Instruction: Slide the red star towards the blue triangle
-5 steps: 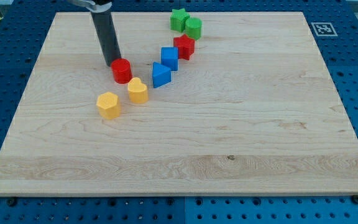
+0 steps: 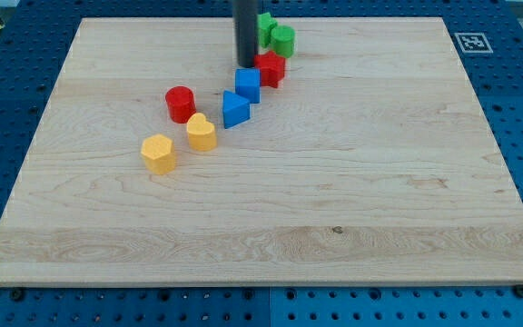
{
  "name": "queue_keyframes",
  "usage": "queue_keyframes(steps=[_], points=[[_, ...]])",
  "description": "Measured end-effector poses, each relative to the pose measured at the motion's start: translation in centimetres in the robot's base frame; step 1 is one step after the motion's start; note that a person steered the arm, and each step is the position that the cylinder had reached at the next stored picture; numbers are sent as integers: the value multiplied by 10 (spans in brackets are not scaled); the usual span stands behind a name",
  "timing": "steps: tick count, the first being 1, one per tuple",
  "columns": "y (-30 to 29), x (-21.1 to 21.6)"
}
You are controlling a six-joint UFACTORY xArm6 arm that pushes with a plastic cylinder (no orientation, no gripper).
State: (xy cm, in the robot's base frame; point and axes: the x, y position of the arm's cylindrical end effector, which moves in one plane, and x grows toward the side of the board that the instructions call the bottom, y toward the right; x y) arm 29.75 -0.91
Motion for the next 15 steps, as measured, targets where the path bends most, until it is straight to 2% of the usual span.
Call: queue_keyframes(steps=[4, 7, 8, 11, 13, 15], points=[[58, 76], [140, 80], [147, 101], [130, 105], [116, 125], [119, 113]])
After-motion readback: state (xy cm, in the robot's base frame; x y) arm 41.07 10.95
